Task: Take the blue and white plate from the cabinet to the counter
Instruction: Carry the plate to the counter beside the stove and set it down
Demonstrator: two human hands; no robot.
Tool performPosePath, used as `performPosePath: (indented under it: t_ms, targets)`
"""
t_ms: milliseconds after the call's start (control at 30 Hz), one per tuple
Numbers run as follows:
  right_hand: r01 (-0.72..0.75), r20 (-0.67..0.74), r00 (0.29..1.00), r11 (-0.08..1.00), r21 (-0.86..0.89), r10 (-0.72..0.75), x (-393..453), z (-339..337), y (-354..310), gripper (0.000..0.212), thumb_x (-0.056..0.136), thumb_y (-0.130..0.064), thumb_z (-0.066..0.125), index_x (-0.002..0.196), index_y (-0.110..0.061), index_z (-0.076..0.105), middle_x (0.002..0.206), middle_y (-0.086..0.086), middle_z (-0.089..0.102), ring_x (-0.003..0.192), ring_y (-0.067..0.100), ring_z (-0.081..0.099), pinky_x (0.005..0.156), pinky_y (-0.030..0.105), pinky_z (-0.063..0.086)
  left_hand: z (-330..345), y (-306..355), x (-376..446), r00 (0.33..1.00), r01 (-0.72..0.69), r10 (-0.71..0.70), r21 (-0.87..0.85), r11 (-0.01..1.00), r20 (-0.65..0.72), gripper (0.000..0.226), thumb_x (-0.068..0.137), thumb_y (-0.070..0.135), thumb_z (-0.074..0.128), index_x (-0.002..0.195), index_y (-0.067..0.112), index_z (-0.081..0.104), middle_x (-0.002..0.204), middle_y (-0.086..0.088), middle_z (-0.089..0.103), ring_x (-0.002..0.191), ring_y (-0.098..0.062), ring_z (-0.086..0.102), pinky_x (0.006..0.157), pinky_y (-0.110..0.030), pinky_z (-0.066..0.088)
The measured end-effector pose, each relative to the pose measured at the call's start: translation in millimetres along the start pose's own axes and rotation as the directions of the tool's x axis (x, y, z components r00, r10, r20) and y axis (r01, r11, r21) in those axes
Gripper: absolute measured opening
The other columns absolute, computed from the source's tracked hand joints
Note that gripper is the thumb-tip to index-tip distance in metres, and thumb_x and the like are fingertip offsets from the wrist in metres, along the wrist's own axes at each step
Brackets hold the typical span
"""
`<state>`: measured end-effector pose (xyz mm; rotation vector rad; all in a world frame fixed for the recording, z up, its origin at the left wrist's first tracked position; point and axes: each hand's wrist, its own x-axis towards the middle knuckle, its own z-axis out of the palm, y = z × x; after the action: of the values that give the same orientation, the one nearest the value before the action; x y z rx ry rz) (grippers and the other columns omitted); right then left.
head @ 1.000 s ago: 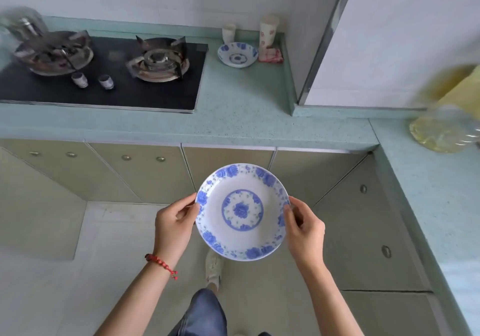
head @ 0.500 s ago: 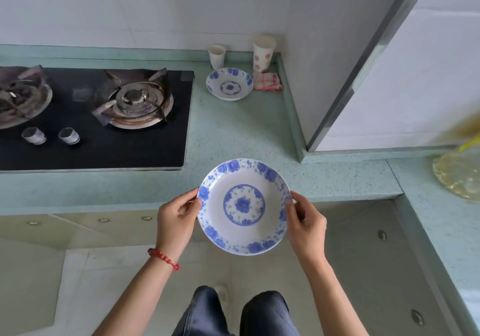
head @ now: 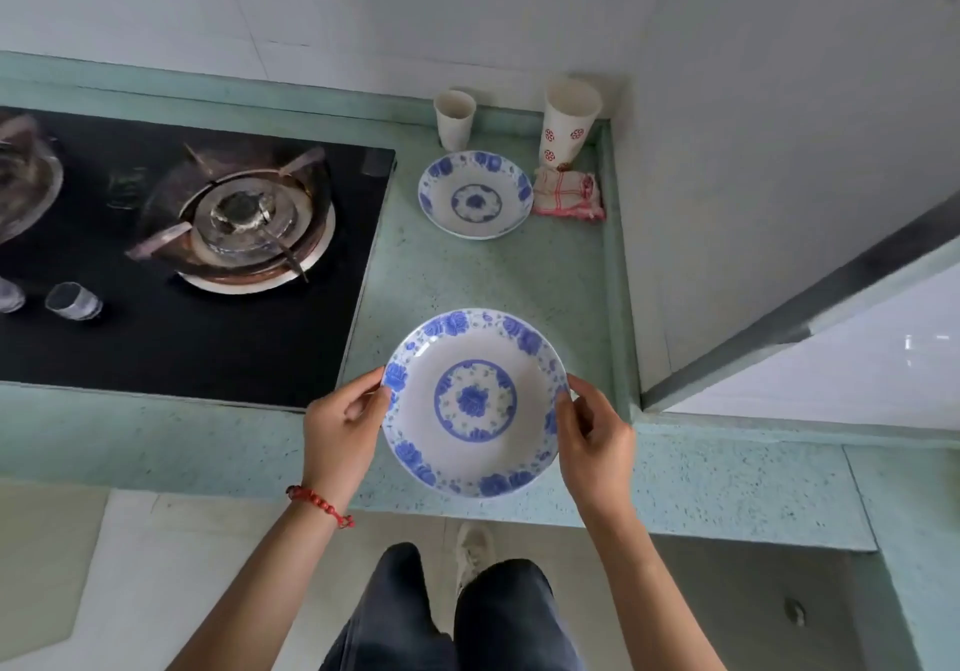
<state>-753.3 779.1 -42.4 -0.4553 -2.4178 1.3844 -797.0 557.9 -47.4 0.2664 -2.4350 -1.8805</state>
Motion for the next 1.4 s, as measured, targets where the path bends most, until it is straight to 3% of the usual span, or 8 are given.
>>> performPosePath:
  t_ms: [100,200,300,500,933,1067,1333,1400]
  targets:
    - [0.016,0.02,1.0,0.999,-0.032,-0.016,25,10,11,0.018,0.089,-0.011,0.054,0.105,-0.011,0.062,0.043,-0.003,0.051,0.038,0.009,0.045,0.032,0.026,0.038,12,-1,22,1.0,-0.005,0.005,0.05,0.999,-0.003,0.024,0.082,-0.001,0.06,0.105,0.005,0.064,0.071,0.023,0.066,0.066,0.006,0.064,0.059,-0.006,0.049]
    - [0.013,0.02,1.0,0.998,-0.064,-0.012,44,22,20,0.016,0.089,-0.01,0.054,0.103,-0.008,0.062,0.04,-0.014,0.043,0.035,0.001,0.043,0.032,0.008,0.028,22,-7,43,1.0,-0.002,0.003,0.083,0.997,-0.01,0.025,0.082,-0.003,0.059,0.106,0.001,0.063,0.073,0.012,0.065,0.064,0.008,0.062,0.06,-0.004,0.047]
    - [0.019,0.014,1.0,0.997,-0.077,-0.018,58,36,27,0.016,0.088,-0.006,0.054,0.101,-0.006,0.062,0.04,-0.016,0.041,0.034,-0.001,0.041,0.033,0.005,0.024,29,-17,61,1.0,0.017,-0.016,0.091,0.996,-0.005,0.026,0.082,-0.004,0.058,0.107,0.0,0.062,0.081,0.006,0.066,0.067,0.009,0.063,0.061,-0.003,0.046]
    - [-0.007,0.0,1.0,0.99,-0.14,0.007,74,61,42,0.016,0.086,-0.003,0.056,0.1,-0.006,0.062,0.04,-0.017,0.037,0.035,-0.001,0.041,0.033,0.004,0.024,35,-36,91,0.996,0.08,-0.084,0.107,0.991,0.035,0.026,0.083,-0.003,0.058,0.108,0.0,0.062,0.096,-0.008,0.068,0.082,-0.017,0.065,0.072,-0.008,0.05]
    - [-0.042,0.03,0.998,0.973,-0.228,0.051,86,89,55,0.016,0.086,-0.004,0.055,0.101,-0.007,0.061,0.042,-0.01,0.039,0.038,0.003,0.046,0.032,0.007,0.024,33,-54,117,0.987,0.116,-0.126,0.104,0.988,0.1,0.028,0.082,-0.003,0.058,0.11,0.001,0.06,0.099,0.0,0.065,0.084,-0.008,0.064,0.069,-0.009,0.051]
    - [-0.034,0.02,0.999,0.968,-0.247,0.04,93,92,55,0.016,0.085,-0.001,0.056,0.1,-0.005,0.061,0.042,-0.004,0.044,0.028,-0.002,0.03,0.031,0.006,0.023,35,-56,124,0.988,0.106,-0.115,0.091,0.99,0.102,0.028,0.082,-0.004,0.058,0.11,0.001,0.06,0.098,0.0,0.066,0.084,-0.01,0.065,0.069,-0.009,0.051]
    - [-0.051,0.015,0.998,0.96,-0.274,0.057,118,99,51,0.017,0.088,-0.006,0.053,0.103,-0.005,0.06,0.045,0.003,0.051,0.032,0.01,0.038,0.033,0.009,0.027,45,-49,148,0.99,0.078,-0.087,0.078,0.994,0.11,0.027,0.083,-0.002,0.058,0.109,0.002,0.061,0.096,0.002,0.066,0.082,0.001,0.063,0.069,-0.008,0.051]
    - [-0.056,0.015,0.998,0.959,-0.278,0.063,122,100,50,0.018,0.089,-0.008,0.052,0.106,-0.005,0.059,0.047,0.006,0.055,0.034,0.017,0.043,0.034,0.018,0.031,46,-49,151,0.99,0.09,-0.097,0.071,0.993,0.106,0.027,0.083,-0.001,0.057,0.11,0.002,0.061,0.097,0.0,0.066,0.084,-0.004,0.064,0.071,-0.011,0.052]
